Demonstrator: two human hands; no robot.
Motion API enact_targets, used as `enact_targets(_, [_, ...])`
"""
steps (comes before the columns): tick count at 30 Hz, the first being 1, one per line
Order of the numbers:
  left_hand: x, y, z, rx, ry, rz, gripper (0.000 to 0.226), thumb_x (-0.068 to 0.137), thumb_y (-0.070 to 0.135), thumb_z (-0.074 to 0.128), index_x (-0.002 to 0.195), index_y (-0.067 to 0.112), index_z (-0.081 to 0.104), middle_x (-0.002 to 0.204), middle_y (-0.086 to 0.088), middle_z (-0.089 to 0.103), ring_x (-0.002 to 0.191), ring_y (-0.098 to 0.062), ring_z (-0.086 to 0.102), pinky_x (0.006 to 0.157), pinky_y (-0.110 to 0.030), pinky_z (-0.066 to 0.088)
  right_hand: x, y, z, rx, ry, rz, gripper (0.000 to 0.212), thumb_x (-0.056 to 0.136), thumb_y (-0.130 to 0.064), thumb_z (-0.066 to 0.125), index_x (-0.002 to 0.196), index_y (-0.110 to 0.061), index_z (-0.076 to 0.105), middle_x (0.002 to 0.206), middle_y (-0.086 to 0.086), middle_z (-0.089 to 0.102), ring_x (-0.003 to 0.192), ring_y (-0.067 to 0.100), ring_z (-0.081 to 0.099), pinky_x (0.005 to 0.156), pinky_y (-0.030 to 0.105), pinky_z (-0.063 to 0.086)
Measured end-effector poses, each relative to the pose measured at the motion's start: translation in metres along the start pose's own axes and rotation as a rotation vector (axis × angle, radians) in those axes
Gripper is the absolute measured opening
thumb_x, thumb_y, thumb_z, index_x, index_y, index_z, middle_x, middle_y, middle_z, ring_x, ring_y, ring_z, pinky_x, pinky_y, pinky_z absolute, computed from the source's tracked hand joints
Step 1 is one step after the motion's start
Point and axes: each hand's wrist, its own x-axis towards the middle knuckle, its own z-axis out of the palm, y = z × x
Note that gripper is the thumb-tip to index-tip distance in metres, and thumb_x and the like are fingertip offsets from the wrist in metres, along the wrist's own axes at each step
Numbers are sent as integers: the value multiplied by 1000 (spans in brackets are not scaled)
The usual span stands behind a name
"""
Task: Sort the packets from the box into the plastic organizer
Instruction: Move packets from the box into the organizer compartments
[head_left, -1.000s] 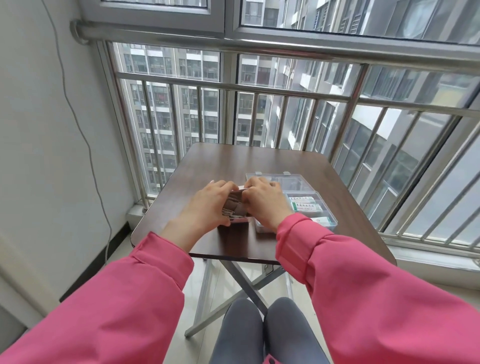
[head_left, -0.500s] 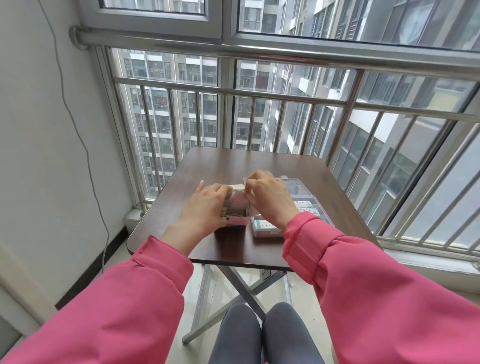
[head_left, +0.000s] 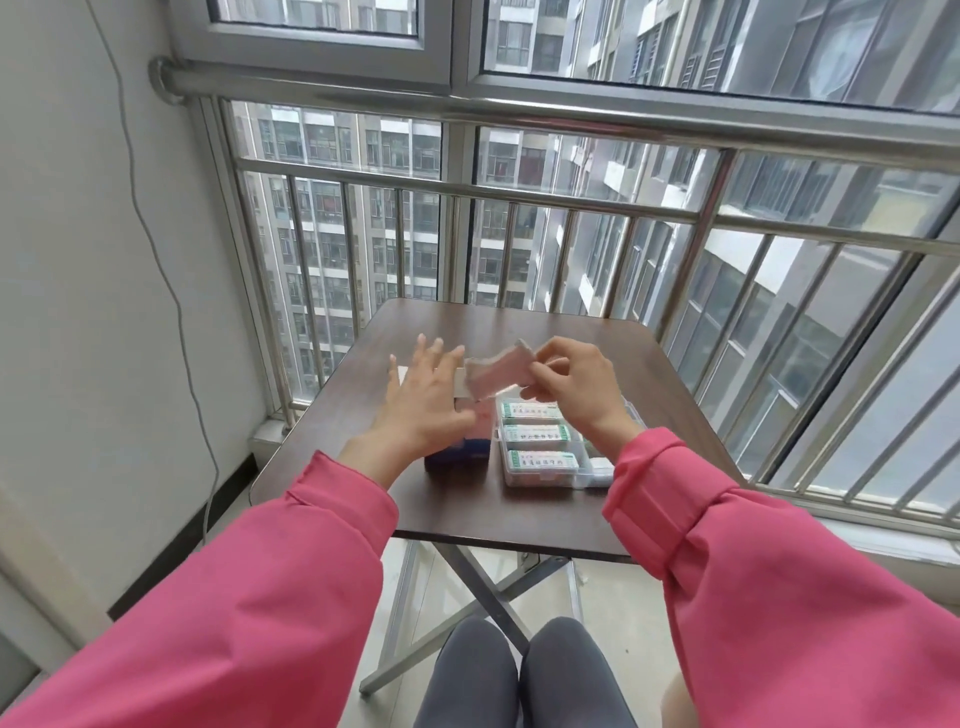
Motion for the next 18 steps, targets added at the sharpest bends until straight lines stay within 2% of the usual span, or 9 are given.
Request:
enact_targets(1, [0, 5, -2, -90, 64, 30, 72, 84, 20, 53, 148, 16, 19, 158, -6, 11, 146, -17, -2, 117, -42, -4, -1, -1, -2, 71, -32, 11, 14, 89, 0, 58, 78, -9, 59, 75, 17, 69, 53, 8, 66, 54, 19, 53])
enact_targets(3, [0, 19, -8, -309, 119, 91, 62, 89, 15, 50, 146, 12, 27, 153, -8, 28, 143, -18, 20, 115, -33, 16, -2, -1, -9, 178, -100, 26, 19, 89, 2, 57, 75, -11, 57, 70, 15, 67, 52, 8, 66, 52, 16, 50])
enact_targets(5, [-1, 30, -12, -441, 59, 103, 48, 96, 17, 46, 142, 12, 36, 136, -3, 48, 124, -18, 46, 99, -27, 36, -5, 0, -14, 269, -150, 41, 21, 89, 4, 56, 74, -11, 57, 61, 7, 66, 52, 9, 66, 51, 15, 49])
enact_targets(7, [-4, 37, -13, -478, -19, 86, 35, 100, 23, 41, 131, 10, 51, 116, -4, 59, 103, -18, 57, 81, -24, 44, -10, 3, -19, 337, -157, 61, 21, 87, 6, 57, 74, -10, 58, 56, 1, 66, 51, 10, 66, 51, 16, 50])
enact_targets(9, [-7, 43, -9, -672, -132, 63, 31, 101, 19, 39, 113, 0, 61, 96, -11, 65, 75, -13, 66, 62, -16, 48, -15, 7, -24, 379, -145, 81, 18, 85, 7, 60, 76, -9, 60, 55, 0, 65, 51, 10, 65, 53, 16, 51])
enact_targets(10, [-10, 47, -6, -795, -198, 43, 27, 101, 13, 39, 106, -3, 60, 88, -12, 64, 66, -9, 66, 58, -15, 51, -17, 8, -26, 393, -137, 91, 17, 84, 6, 61, 76, -9, 61, 54, -1, 65, 50, 9, 64, 53, 16, 51])
enact_targets(12, [-14, 52, 0, -967, -243, 18, 21, 99, 7, 41, 96, -2, 60, 82, -9, 62, 63, -10, 68, 62, -21, 57, -22, 12, -32, 405, -122, 118, 14, 83, 2, 65, 77, -10, 63, 54, -3, 65, 50, 7, 62, 51, 14, 48])
enact_targets(15, [-12, 54, 10, -1075, -220, 4, 14, 96, 5, 50, 94, 2, 63, 89, -14, 65, 71, -18, 69, 75, -36, 59, -27, 16, -37, 390, -140, 168, 7, 82, -6, 69, 82, -9, 63, 57, -6, 66, 51, 5, 61, 48, 14, 43])
enact_targets(18, [-11, 59, 16, -1153, -199, -63, 14, 89, 1, 59, 102, -4, 62, 93, -19, 68, 69, -23, 70, 64, -31, 59, -29, 22, -42, 381, -141, 184, 10, 80, -5, 70, 78, -12, 64, 56, -6, 66, 50, 4, 60, 50, 15, 42])
